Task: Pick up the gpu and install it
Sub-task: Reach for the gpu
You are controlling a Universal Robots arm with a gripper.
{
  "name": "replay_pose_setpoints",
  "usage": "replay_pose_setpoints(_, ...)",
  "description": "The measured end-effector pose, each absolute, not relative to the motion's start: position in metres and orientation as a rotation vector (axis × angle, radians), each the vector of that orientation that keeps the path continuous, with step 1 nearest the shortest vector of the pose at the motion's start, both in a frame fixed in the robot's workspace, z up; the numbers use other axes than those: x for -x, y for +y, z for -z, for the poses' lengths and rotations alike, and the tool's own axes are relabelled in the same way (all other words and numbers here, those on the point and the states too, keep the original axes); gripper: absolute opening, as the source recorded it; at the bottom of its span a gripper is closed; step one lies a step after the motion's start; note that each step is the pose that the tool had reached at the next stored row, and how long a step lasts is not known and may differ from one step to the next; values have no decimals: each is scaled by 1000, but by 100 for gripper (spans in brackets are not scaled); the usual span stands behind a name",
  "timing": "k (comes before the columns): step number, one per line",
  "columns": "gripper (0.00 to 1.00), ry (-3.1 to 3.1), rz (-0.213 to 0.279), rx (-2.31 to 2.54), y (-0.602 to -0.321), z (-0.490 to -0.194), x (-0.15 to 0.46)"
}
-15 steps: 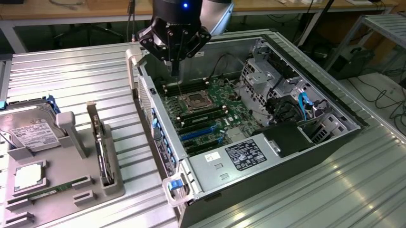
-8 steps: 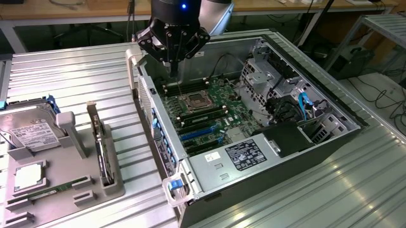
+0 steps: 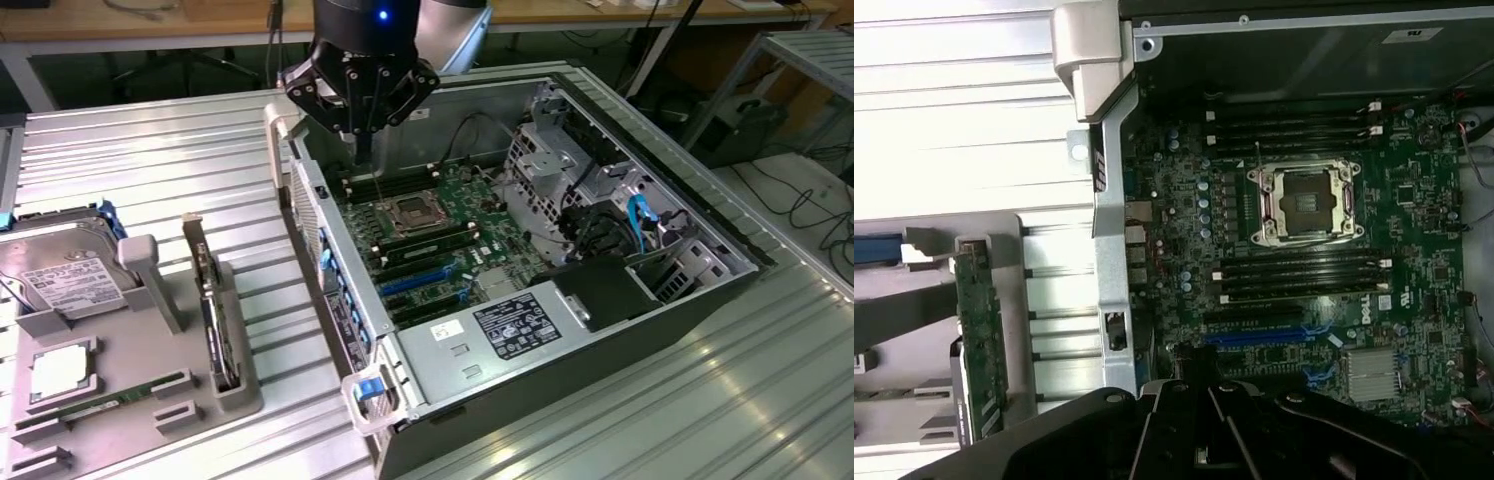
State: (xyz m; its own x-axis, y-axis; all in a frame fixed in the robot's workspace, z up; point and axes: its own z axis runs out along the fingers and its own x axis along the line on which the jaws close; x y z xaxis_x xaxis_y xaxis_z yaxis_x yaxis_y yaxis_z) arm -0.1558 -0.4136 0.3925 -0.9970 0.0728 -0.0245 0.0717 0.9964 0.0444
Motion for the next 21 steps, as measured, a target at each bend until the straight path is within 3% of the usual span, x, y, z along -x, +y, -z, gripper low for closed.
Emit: replay_pose_setpoints(21,11,3113,-68,-109,-421,-392,167)
